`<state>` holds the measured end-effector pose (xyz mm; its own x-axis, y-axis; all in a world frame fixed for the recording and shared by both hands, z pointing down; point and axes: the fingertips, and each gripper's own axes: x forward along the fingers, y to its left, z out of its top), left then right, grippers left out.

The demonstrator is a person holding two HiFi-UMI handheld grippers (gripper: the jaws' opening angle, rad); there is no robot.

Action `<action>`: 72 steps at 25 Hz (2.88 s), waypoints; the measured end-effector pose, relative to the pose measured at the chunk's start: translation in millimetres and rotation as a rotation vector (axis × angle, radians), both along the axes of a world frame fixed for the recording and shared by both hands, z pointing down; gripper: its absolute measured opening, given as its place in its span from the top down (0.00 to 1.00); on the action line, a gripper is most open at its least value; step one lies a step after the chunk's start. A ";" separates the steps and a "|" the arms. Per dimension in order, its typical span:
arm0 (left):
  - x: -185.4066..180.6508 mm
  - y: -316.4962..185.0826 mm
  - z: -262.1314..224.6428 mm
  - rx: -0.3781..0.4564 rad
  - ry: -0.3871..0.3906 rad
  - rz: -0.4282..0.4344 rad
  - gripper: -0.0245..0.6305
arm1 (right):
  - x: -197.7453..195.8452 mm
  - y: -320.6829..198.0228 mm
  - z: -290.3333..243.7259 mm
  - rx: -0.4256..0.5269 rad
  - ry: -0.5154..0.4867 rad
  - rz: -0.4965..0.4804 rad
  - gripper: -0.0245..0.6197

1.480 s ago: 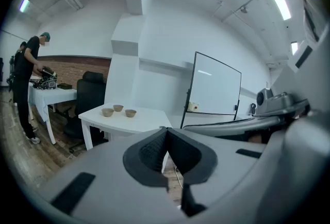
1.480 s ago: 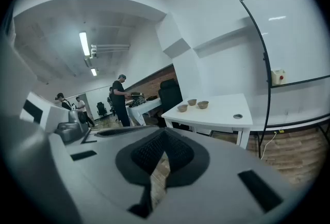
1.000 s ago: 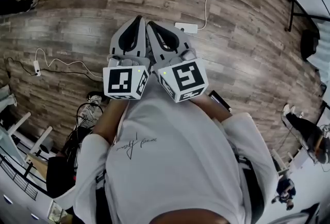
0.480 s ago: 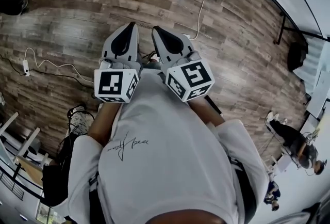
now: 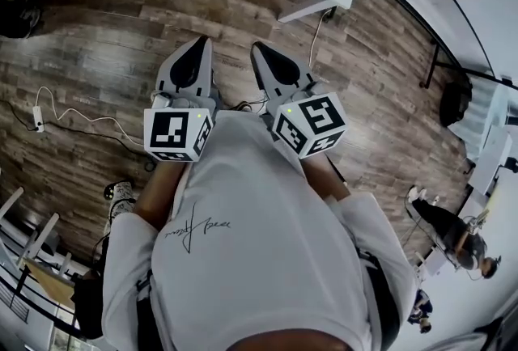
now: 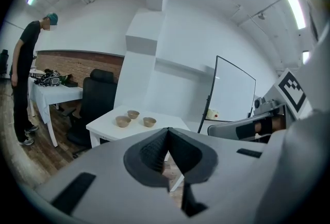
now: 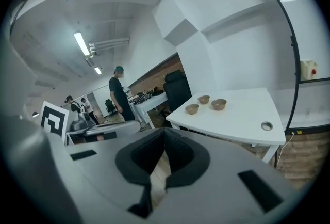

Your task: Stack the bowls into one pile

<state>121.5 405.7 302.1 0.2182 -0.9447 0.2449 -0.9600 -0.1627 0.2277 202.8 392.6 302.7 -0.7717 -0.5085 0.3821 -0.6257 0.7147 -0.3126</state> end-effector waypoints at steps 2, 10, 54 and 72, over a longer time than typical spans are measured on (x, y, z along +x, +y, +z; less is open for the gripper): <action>-15.4 -6.8 0.1 0.003 0.003 0.002 0.96 | -13.6 -9.9 -2.8 0.004 0.002 0.005 0.95; -79.9 -30.4 0.0 0.025 0.034 -0.002 0.96 | -64.2 -35.1 -7.5 0.030 0.027 0.015 0.95; -112.5 -287.6 13.6 -0.097 -0.003 -0.064 0.96 | -95.4 -313.1 8.6 -0.058 -0.041 -0.005 0.95; -140.9 -363.9 16.8 -0.109 -0.029 -0.075 0.96 | -96.3 -389.2 31.4 -0.112 -0.018 0.072 0.95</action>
